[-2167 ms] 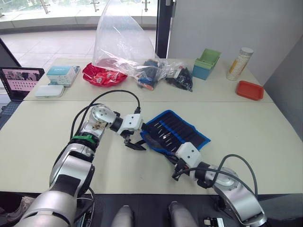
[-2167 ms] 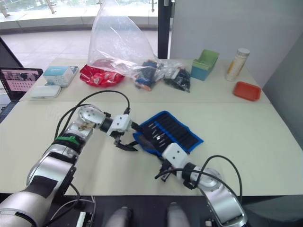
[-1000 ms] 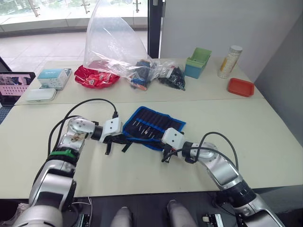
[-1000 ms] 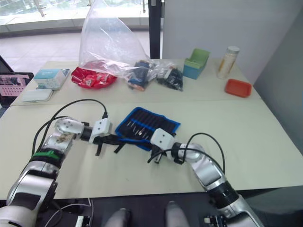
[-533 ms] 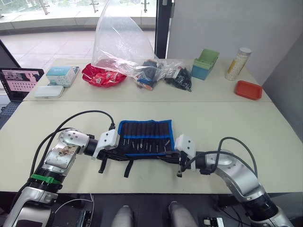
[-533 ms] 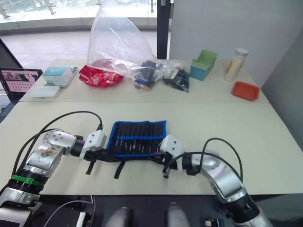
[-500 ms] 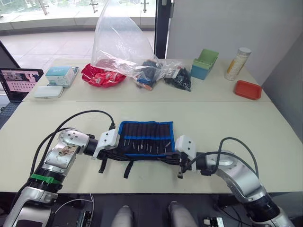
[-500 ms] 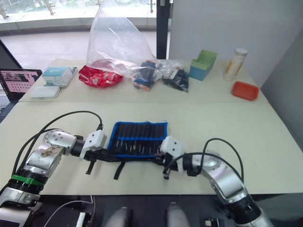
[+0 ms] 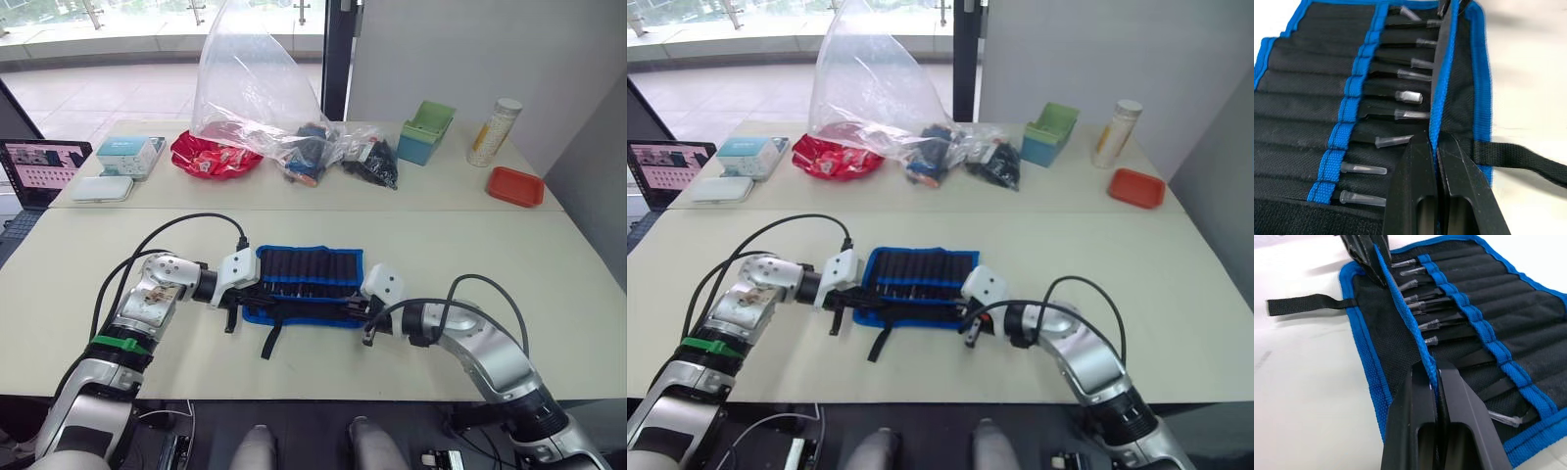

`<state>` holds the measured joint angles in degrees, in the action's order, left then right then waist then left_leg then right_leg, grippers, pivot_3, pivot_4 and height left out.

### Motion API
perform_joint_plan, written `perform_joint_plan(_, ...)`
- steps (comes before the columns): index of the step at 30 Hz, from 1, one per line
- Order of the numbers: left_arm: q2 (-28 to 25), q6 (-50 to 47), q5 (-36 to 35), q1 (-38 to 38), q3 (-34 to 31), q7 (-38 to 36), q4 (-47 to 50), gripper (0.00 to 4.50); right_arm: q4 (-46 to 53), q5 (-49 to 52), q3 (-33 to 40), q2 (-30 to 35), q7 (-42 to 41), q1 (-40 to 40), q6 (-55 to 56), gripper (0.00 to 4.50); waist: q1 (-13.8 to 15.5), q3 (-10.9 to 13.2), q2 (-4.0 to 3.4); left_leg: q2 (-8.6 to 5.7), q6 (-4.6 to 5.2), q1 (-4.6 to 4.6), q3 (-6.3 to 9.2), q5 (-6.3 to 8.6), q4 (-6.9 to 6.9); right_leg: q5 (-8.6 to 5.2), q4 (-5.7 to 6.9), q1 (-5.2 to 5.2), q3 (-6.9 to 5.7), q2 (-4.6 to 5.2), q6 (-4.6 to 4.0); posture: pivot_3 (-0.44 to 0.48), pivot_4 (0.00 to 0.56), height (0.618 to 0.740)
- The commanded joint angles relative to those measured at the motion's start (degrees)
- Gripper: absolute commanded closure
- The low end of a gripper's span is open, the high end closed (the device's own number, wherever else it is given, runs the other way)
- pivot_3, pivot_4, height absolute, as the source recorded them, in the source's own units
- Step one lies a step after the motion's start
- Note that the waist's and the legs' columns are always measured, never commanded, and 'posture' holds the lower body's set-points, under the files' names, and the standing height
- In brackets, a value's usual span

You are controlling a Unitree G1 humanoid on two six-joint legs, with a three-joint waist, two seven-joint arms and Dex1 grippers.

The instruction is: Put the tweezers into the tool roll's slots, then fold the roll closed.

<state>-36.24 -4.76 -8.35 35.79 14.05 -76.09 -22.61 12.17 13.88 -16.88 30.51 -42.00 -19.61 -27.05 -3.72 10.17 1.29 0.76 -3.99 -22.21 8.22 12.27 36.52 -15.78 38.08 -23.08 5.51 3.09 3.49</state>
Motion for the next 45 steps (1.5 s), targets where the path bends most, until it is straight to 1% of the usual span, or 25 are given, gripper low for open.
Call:
perform_joint_plan(1, -0.8, 0.5, 2.2, 1.8, -1.7, 3.0, -3.5, 3.63, -3.6, -2.9, 3.5, 0.0, 3.1, -0.9, 1.9, 4.50, -0.1, 0.0, 0.00, 0.00, 0.00, 0.01, 0.00, 0.00, 0.00, 0.00, 0.01, 0.00, 0.00, 0.00, 0.00, 0.000, 0.150, 0.740)
perform_joint_plan(2, -0.7, 0.4, 2.4, 2.1, -1.8, 3.3, -3.9, 3.31, -3.9, -3.0, 3.5, -0.2, 3.0, -1.0, 2.0, 4.50, -0.1, 0.0, 0.00, 0.00, 0.00, 0.02, 0.00, 0.00, -0.01, 0.00, 0.01, 0.00, 0.00, 0.00, 0.00, 0.000, 0.150, 0.740)
perform_joint_plan(4, -0.2, 0.6, 2.2, 2.3, -2.3, 3.9, -4.2, 2.70, -5.0, -4.1, 4.1, -1.2, 4.4, -1.3, 3.4, 3.90, -0.1, 0.0, 0.00, 0.00, 0.00, 0.02, 0.00, 0.00, -0.01, 0.00, 0.01, 0.00, 0.00, 0.00, 0.00, 0.000, 0.150, 0.740)
perform_joint_plan(5, 0.0, 0.8, 2.0, 2.2, -2.9, 4.8, -4.1, 2.29, -5.3, -5.3, 4.3, -1.4, 5.6, -1.3, 4.8, 3.57, -0.1, 0.0, 0.00, 0.00, 0.00, 0.02, 0.00, 0.00, -0.01, 0.00, 0.01, 0.01, 0.00, 0.00, 0.01, 0.000, 0.150, 0.740)
perform_joint_plan(6, 0.1, 1.7, 1.9, 2.0, -3.8, 6.0, -4.1, 2.02, -5.6, -7.0, 4.5, -1.4, 7.0, -1.1, 6.8, 3.28, -0.1, 0.0, 0.00, -0.01, 0.00, 0.02, 0.00, 0.00, 0.00, 0.00, 0.01, 0.01, 0.01, 0.01, 0.01, 0.000, 0.150, 0.740)
perform_joint_plan(8, 0.3, 5.4, 0.8, 1.2, -7.2, 9.9, -4.3, 1.33, -4.4, -7.4, 6.5, -1.5, 8.4, 0.3, 9.5, 2.55, 0.0, 0.0, 0.00, -0.01, 0.00, 0.01, 0.00, 0.00, 0.00, 0.00, 0.01, -0.01, 0.01, 0.01, 0.02, 0.000, 0.150, 0.740)
perform_joint_plan(11, 0.5, 7.5, -1.2, -1.1, -10.8, 12.3, -2.6, 0.33, -1.4, -6.0, 9.4, -1.9, 8.6, 2.7, 12.4, 1.55, -0.1, 0.0, 0.00, -0.01, 0.00, 0.00, 0.00, 0.00, -0.01, 0.04, 0.01, -0.01, 0.01, 0.02, -0.04, 0.000, 0.150, 0.740)
perform_joint_plan(12, 0.7, 7.6, -1.7, -2.1, -11.7, 12.9, -1.4, 0.03, 0.0, -4.4, 10.4, -2.5, 8.2, 3.5, 12.5, 1.53, -0.1, 0.0, 0.00, -0.01, 0.01, 0.01, 0.00, 0.01, -0.02, 0.07, 0.01, -0.01, 0.01, 0.03, -0.11, 0.000, 0.150, 0.740)
perform_joint_plan(15, 1.4, 5.0, -4.5, -4.6, -13.1, 12.5, 3.1, 0.03, 3.1, -0.3, 12.8, -4.8, 7.6, 4.7, 11.8, 1.53, -0.3, 0.0, -0.01, 0.00, 0.01, 0.00, 0.00, 0.01, -0.07, 0.11, 0.01, -0.02, 0.01, 0.04, -0.17, 0.000, 0.150, 0.740)
perform_joint_plan(18, 2.9, 2.0, -7.9, -8.6, -12.5, 11.1, 10.8, 0.03, 4.9, 1.0, 11.6, -6.3, 6.6, 4.6, 10.8, 1.53, -0.2, 0.0, -0.01, -0.01, 0.00, 0.01, 0.00, 0.00, -0.06, 0.11, 0.01, -0.01, 0.01, 0.04, -0.16, 0.000, 0.150, 0.740)
perform_joint_plan(19, 3.5, 1.0, -8.8, -9.8, -12.1, 10.9, 13.1, 0.29, 4.8, 0.6, 10.5, -6.7, 6.4, 4.4, 10.3, 1.53, -0.2, 0.0, -0.01, -0.01, 0.00, 0.02, 0.00, 0.00, -0.06, 0.11, 0.01, 0.02, 0.01, 0.05, -0.15, 0.000, 0.150, 0.740)
perform_joint_plan(21, 4.3, -1.5, -9.7, -11.4, -11.2, 11.0, 16.6, 0.86, 4.0, -0.3, 8.7, -7.6, 6.4, 4.0, 9.8, 2.07, -0.2, 0.0, -0.01, 0.00, 0.00, 0.05, 0.00, 0.00, -0.06, 0.10, 0.01, 0.03, 0.01, 0.04, -0.14, 0.000, 0.150, 0.740)
perform_joint_plan(22, 4.7, -2.0, -9.5, -12.0, -10.5, 11.3, 17.8, 1.27, 3.5, -0.9, 7.7, -8.1, 6.4, 3.8, 9.8, 2.40, -0.2, 0.0, -0.01, 0.00, 0.00, 0.07, 0.00, 0.00, -0.06, 0.10, 0.02, 0.03, 0.01, 0.03, -0.13, 0.000, 0.150, 0.740)
perform_joint_plan(25, 6.3, -4.6, -8.7, -13.2, -8.6, 13.3, 20.7, 2.21, 2.9, -3.8, 3.7, -9.0, 6.4, 3.0, 10.2, 3.45, -0.2, 0.0, -0.01, 0.01, -0.01, 0.10, 0.00, -0.01, -0.06, 0.09, 0.02, 0.04, 0.01, 0.02, -0.11, 0.000, 0.150, 0.740)
perform_joint_plan(26, 6.6, -5.5, -8.5, -13.6, -7.9, 13.8, 21.4, 2.53, 2.8, -4.2, 2.7, -9.3, 6.3, 2.9, 9.9, 3.69, -0.2, 0.0, -0.01, 0.00, -0.02, 0.10, 0.00, -0.02, -0.06, 0.07, 0.02, 0.04, 0.02, 0.02, -0.09, 0.000, 0.150, 0.740)
perform_joint_plan(27, 6.8, -6.2, -8.1, -13.9, -7.1, 14.1, 21.9, 2.89, 2.7, -4.7, 1.9, -9.7, 6.3, 2.8, 9.5, 4.07, -0.2, 0.0, -0.01, 0.00, -0.02, 0.11, 0.00, -0.02, -0.06, 0.07, 0.02, 0.05, 0.02, 0.02, -0.08, 0.000, 0.150, 0.740)
perform_joint_plan(28, 7.0, -6.6, -6.9, -14.3, -5.8, 14.6, 22.1, 3.22, 1.9, -5.4, 0.9, -10.1, 6.4, 2.5, 9.2, 4.40, -0.2, 0.0, -0.01, 0.00, -0.02, 0.10, 0.00, -0.02, -0.06, 0.07, 0.02, 0.04, 0.02, 0.02, -0.08, 0.000, 0.150, 0.740)
perform_joint_plan(29, 7.3, -6.5, -5.5, -14.6, -4.6, 15.4, 22.0, 3.47, 0.9, -5.9, 0.1, -10.6, 6.6, 2.3, 8.7, 4.50, -0.3, 0.0, -0.01, 0.01, -0.02, 0.11, 0.00, -0.02, -0.06, 0.07, 0.02, 0.05, 0.02, 0.01, -0.08, 0.000, 0.150, 0.740)
perform_joint_plan(31, 7.7, -7.3, -3.4, -14.8, -2.8, 17.1, 21.6, 4.22, -1.6, -7.1, -1.4, -11.6, 6.8, 1.9, 8.1, 4.50, -0.2, 0.0, -0.01, 0.00, -0.02, 0.13, 0.00, -0.02, -0.06, 0.07, 0.02, 0.05, 0.03, 0.01, -0.08, 0.000, 0.150, 0.740)
perform_joint_plan(32, 8.2, -7.9, -1.5, -14.5, -1.8, 19.1, 20.7, 4.41, -3.6, -7.6, -1.7, -12.5, 7.4, 1.6, 7.8, 4.50, -0.2, 0.0, -0.01, 0.01, -0.02, 0.14, 0.00, -0.02, -0.06, 0.07, 0.02, 0.06, 0.02, 0.00, -0.08, 0.000, 0.150, 0.740)
perform_joint_plan(36, 8.7, -9.0, 5.8, -14.3, 1.1, 25.6, 17.8, 4.41, -8.4, -10.8, -1.3, -13.7, 10.5, 1.7, 9.2, 4.50, 0.0, 0.0, 0.00, -0.01, -0.03, 0.13, 0.00, -0.03, -0.05, 0.07, 0.01, 0.07, 0.02, 0.01, -0.08, 0.000, 0.150, 0.740)
perform_joint_plan(38, 8.9, -10.3, 5.7, -15.2, 0.1, 27.3, 18.0, 4.41, -8.9, -11.9, -0.5, -12.9, 11.5, 3.3, 9.8, 4.50, 0.0, 0.0, -0.02, -0.01, -0.03, 0.25, 0.00, -0.03, -0.05, 0.07, -0.01, 0.20, 0.02, 0.02, -0.06, 0.000, 0.150, 0.740)
perform_joint_plan(42, 8.7, -11.5, 4.3, -15.7, -2.0, 28.8, 17.0, 4.41, -8.0, -12.3, 1.7, -11.5, 13.1, 7.4, 10.2, 4.50, 0.1, 0.0, -0.01, 0.00, -0.03, 0.96, 0.00, -0.02, -0.10, 0.00, -0.11, 0.92, 0.02, 0.02, 0.04, 0.000, 0.150, 0.740)
perform_joint_plan(45, 8.5, -12.0, 3.9, -16.1, -2.3, 28.7, 16.9, 4.41, -7.9, -12.4, 4.4, -11.2, 15.5, 8.9, 9.8, 4.50, 0.0, 0.0, 0.01, 0.02, -0.02, 1.08, -0.04, -0.05, -0.10, -0.01, -0.10, 0.98, 0.03, 0.02, 0.06, 0.000, 0.150, 0.740)
